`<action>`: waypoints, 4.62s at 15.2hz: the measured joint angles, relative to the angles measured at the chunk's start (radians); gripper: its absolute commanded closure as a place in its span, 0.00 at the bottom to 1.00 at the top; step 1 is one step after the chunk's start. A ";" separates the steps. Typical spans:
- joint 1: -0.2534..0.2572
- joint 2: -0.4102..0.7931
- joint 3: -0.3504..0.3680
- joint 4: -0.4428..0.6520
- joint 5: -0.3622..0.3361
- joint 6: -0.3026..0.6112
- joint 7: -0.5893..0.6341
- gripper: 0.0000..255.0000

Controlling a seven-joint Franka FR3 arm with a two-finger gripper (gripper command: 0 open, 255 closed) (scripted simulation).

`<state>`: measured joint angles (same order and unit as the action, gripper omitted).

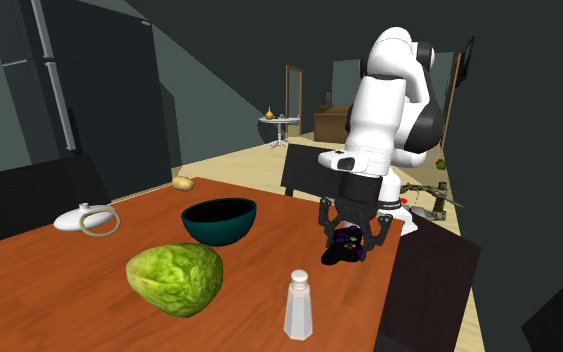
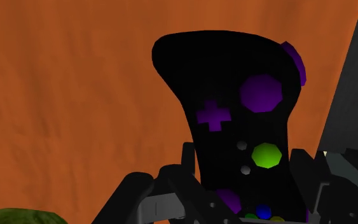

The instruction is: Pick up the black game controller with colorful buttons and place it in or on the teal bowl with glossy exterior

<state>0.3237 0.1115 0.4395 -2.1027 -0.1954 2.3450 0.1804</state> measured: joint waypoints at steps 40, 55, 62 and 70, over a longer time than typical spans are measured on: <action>-0.230 0.084 -0.187 0.370 0.113 -0.250 -0.510 1.00; -0.278 0.222 -0.225 0.421 0.102 -0.163 -0.595 1.00; -0.276 0.231 -0.225 0.407 0.099 -0.139 -0.591 1.00; -0.279 0.222 -0.225 0.408 0.102 -0.150 -0.595 0.00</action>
<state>0.0446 0.3330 0.2143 -1.6951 -0.0933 2.1949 -0.4147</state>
